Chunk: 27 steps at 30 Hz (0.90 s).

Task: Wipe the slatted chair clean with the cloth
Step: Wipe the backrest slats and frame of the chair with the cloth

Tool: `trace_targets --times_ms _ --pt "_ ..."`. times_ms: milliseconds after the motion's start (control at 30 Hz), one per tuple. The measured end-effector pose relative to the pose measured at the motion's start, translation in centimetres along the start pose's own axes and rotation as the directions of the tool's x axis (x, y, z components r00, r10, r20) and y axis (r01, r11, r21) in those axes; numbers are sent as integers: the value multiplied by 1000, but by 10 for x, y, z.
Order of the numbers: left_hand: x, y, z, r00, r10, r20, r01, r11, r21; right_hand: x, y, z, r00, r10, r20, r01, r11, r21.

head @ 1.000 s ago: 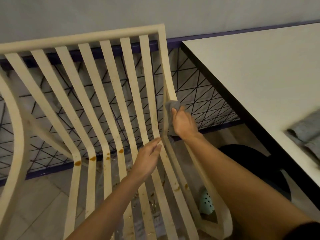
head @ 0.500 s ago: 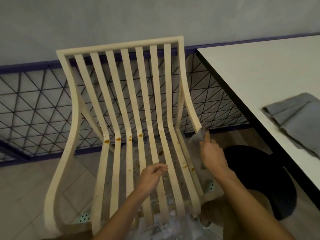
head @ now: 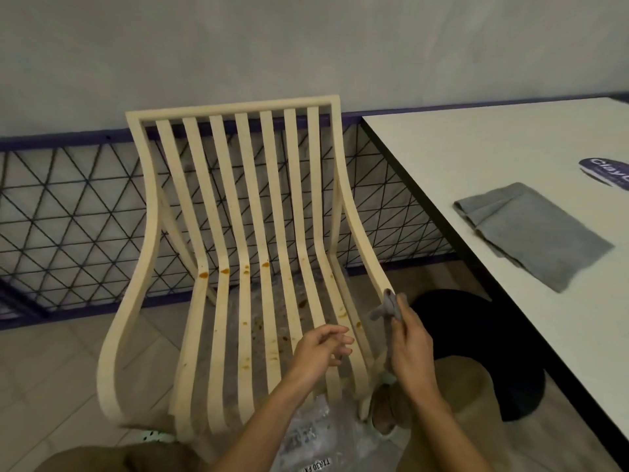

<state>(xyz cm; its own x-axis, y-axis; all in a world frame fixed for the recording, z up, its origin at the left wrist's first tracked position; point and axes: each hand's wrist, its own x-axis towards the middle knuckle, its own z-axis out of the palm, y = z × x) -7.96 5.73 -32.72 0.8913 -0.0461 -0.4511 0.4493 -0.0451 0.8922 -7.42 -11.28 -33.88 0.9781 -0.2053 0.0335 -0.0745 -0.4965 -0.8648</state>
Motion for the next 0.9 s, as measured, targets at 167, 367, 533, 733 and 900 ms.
trace_targets --times_ms 167,367,533,733,900 --pt "-25 -3 6 998 48 51 -43 996 -83 -17 -18 5 996 -81 28 79 993 90" --pt "-45 -7 3 997 51 -50 -62 965 -253 -50 -38 37 940 -137 313 79 978 192" --pt "-71 -22 -18 979 -25 -202 -38 953 -300 -82 -56 49 883 -141 448 63 981 185" --pt "-104 -28 -50 933 22 -360 -150 932 -331 -110 -74 55 819 -150 554 20 972 233" --pt "-114 -25 -88 883 34 -469 -157 961 -226 -117 -91 73 809 -234 539 101 959 265"
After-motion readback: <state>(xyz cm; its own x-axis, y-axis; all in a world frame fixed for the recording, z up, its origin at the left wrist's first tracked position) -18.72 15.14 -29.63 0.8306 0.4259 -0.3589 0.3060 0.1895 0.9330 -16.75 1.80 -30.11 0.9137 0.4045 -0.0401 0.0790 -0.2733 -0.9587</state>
